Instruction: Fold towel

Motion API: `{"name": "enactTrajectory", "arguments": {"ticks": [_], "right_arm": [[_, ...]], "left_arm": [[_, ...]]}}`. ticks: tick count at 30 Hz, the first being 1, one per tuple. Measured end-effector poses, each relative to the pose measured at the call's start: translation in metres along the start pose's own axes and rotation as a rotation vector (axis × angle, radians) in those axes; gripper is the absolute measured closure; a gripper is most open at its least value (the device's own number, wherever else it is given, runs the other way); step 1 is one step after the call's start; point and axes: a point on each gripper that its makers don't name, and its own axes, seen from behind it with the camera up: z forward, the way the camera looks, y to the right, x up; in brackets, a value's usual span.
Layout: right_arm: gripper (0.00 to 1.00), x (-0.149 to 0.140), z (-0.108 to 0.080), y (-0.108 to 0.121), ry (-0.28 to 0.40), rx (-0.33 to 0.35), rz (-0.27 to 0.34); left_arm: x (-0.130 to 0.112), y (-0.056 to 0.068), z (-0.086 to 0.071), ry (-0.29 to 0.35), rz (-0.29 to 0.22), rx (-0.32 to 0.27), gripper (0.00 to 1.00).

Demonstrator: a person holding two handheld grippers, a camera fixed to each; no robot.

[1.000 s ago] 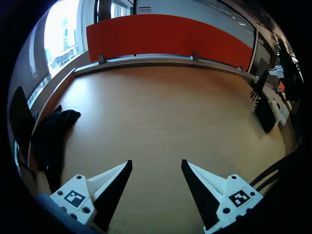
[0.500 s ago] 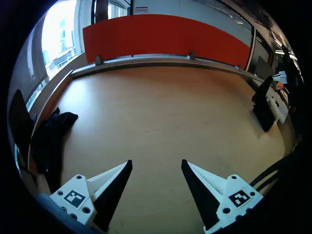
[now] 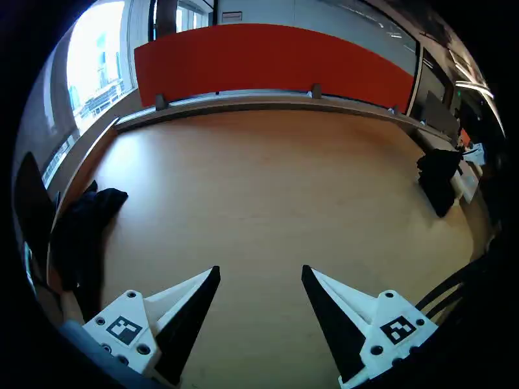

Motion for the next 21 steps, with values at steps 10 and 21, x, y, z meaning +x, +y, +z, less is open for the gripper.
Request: {"name": "enactTrajectory", "arguments": {"ticks": [10, 21], "right_arm": [[0.96, -0.025, 0.001, 0.001, -0.028, -0.015, 0.036], [0.96, -0.058, 0.008, 0.008, -0.087, -0.03, 0.068]], "left_arm": [[0.001, 0.003, -0.003, 0.005, 0.009, -0.005, 0.07], [-0.004, -0.002, -0.007, 0.002, 0.008, 0.003, 0.06]]}}
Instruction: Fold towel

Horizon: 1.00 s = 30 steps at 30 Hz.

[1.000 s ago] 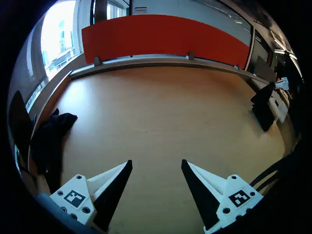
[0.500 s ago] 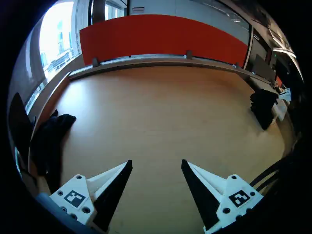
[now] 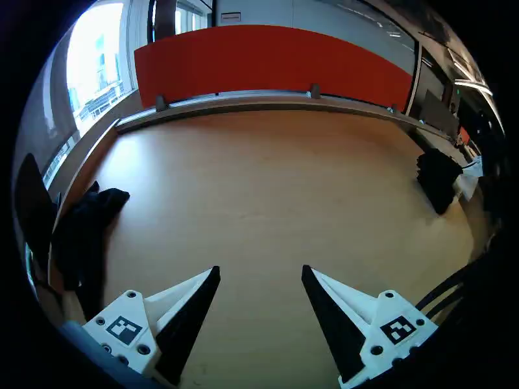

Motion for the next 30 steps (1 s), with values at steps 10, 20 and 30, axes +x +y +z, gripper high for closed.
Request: {"name": "enactTrajectory", "arguments": {"ticks": [10, 20, 30], "right_arm": [[0.96, -0.035, 0.02, 0.009, -0.08, -0.019, 0.045], [0.96, -0.053, 0.034, 0.01, -0.128, -0.023, 0.074], [0.96, -0.062, 0.042, 0.016, -0.16, -0.045, 0.103]], "left_arm": [[-0.003, -0.002, -0.003, -0.004, 0.007, 0.007, 0.06], [-0.005, -0.006, -0.005, -0.006, 0.008, 0.015, 0.07], [-0.004, -0.007, -0.006, -0.007, 0.011, 0.019, 0.07]]}}
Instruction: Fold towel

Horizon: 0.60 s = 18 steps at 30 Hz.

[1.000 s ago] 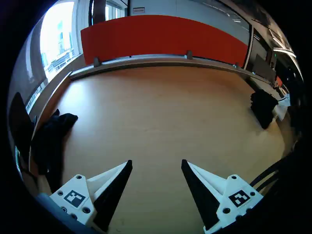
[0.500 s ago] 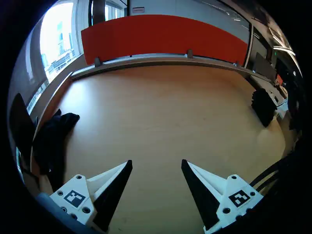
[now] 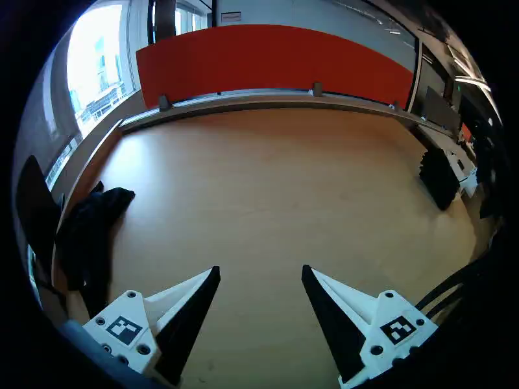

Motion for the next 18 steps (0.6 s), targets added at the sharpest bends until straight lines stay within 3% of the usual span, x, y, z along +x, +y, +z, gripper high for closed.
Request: {"name": "enactTrajectory", "arguments": {"ticks": [18], "right_arm": [[0.93, -0.0022, -0.0019, 0.0037, 0.01, -0.024, 0.02]], "left_arm": [[0.0012, -0.0013, 0.0005, 0.003, -0.002, 0.001, 0.06]]}}
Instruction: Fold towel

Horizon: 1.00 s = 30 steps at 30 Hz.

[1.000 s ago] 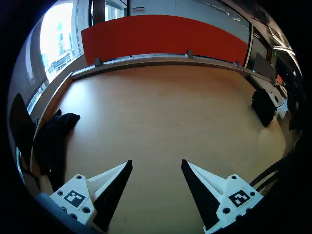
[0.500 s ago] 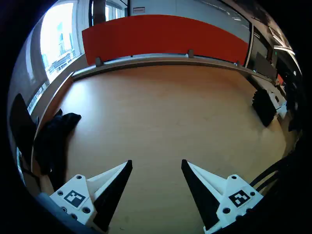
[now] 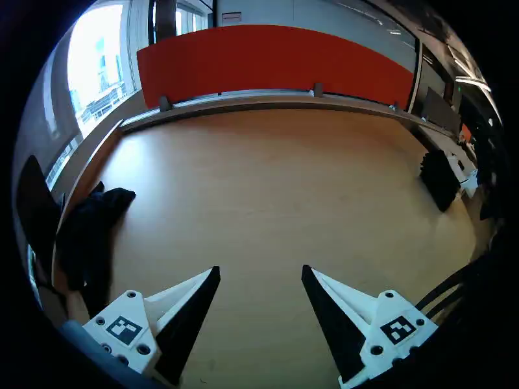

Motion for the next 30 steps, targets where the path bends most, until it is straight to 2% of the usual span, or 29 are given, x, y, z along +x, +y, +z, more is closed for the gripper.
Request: {"name": "enactTrajectory", "arguments": {"ticks": [4, 6, 8, 12, 14, 17, 21, 26, 30], "right_arm": [[0.9, -0.001, -0.002, 0.005, -0.001, -0.014, 0.004], [0.85, -0.002, -0.004, 0.006, 0.0, -0.018, 0.005], [0.72, -0.002, -0.005, 0.008, 0.004, -0.024, 0.006], [0.4, -0.002, -0.008, 0.009, 0.008, -0.028, 0.006], [0.32, -0.002, -0.009, 0.009, 0.009, -0.027, 0.006], [0.28, -0.002, -0.009, 0.008, 0.013, -0.024, 0.008], [0.17, -0.002, -0.01, 0.006, 0.017, -0.02, 0.01], [0.17, -0.001, -0.013, 0.005, 0.022, -0.018, 0.008], [0.13, 0.0, -0.014, 0.004, 0.028, -0.016, 0.012]], "left_arm": [[0.0, 0.0, 0.0, 0.001, -0.002, -0.002, 0.07], [0.0, 0.0, 0.001, 0.001, -0.002, -0.002, 0.07], [-0.001, 0.001, 0.001, 0.0, -0.002, -0.003, 0.06], [0.0, 0.001, 0.001, 0.001, 0.0, -0.005, 0.06], [0.001, 0.002, 0.001, 0.004, 0.001, -0.006, 0.07], [0.002, 0.003, 0.001, 0.006, 0.0, -0.008, 0.06], [0.002, 0.003, 0.0, 0.007, 0.0, -0.008, 0.06], [0.002, 0.002, 0.0, 0.008, -0.001, -0.007, 0.07], [0.002, 0.003, -0.001, 0.01, -0.004, -0.01, 0.07]]}}
